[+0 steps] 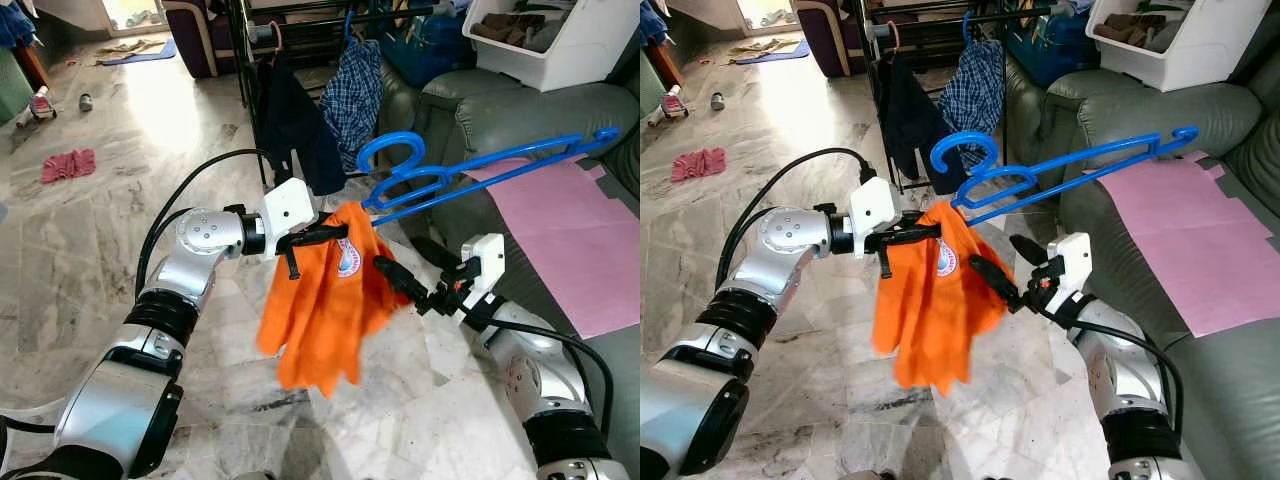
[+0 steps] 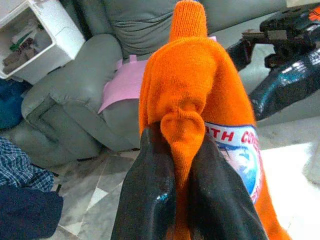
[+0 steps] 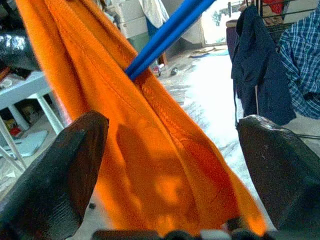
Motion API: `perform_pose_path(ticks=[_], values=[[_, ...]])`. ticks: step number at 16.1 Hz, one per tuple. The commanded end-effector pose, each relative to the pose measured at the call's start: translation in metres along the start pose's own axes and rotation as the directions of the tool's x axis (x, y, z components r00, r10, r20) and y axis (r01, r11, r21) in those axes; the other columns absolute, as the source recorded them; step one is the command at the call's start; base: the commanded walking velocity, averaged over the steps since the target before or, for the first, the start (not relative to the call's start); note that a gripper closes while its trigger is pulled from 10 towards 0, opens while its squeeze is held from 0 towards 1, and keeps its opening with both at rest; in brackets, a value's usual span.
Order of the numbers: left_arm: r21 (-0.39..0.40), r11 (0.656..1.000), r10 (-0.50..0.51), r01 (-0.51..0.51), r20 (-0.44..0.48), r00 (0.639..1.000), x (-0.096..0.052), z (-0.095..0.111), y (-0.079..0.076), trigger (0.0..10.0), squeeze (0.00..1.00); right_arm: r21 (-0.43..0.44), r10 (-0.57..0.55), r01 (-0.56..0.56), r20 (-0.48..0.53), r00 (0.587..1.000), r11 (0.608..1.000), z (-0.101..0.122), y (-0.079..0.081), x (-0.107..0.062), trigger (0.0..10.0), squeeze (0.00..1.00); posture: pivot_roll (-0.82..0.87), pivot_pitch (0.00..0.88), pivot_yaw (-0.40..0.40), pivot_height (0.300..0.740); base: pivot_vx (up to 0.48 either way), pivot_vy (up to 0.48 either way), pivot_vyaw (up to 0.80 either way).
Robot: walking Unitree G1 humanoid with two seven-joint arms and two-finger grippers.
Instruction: Hang hanger
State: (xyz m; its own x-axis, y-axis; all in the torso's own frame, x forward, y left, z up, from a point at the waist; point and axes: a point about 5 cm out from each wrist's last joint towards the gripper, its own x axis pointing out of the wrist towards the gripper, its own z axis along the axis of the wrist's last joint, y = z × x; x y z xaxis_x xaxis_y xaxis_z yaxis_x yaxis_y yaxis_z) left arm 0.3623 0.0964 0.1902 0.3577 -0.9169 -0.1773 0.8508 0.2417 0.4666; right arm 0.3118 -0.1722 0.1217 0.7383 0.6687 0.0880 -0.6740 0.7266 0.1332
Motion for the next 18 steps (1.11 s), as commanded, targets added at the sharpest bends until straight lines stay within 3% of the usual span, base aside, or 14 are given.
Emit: perform_pose_path(ticks=[1,9,18], values=[[0.053,0.999,-0.012,0.011,0.021,1.000,-0.002,0.008,0.003,0.0,0.00,0.002,0.008,-0.008,0.011,1.000,1.000,0.004,-0.001,0.000,10.0,0.00,-0.04,0.093,0.007,0.740,0.000,0.000,0.00],[0.089,0.994,-0.053,0.058,-0.055,0.997,-0.017,-0.009,-0.002,0.0,0.00,-0.008,-0.021,0.021,0.009,1.000,1.000,0.011,-0.010,-0.003,10.0,0.00,-0.04,0.090,0.007,0.740,0.000,0.000,0.00],[0.170,0.979,-0.132,0.108,0.134,0.982,-0.004,0.040,0.001,0.0,0.00,-0.037,-0.086,0.083,-0.101,0.991,0.996,-0.017,-0.015,-0.008,10.0,0.00,-0.03,0.085,0.007,0.740,0.000,0.000,0.00]])
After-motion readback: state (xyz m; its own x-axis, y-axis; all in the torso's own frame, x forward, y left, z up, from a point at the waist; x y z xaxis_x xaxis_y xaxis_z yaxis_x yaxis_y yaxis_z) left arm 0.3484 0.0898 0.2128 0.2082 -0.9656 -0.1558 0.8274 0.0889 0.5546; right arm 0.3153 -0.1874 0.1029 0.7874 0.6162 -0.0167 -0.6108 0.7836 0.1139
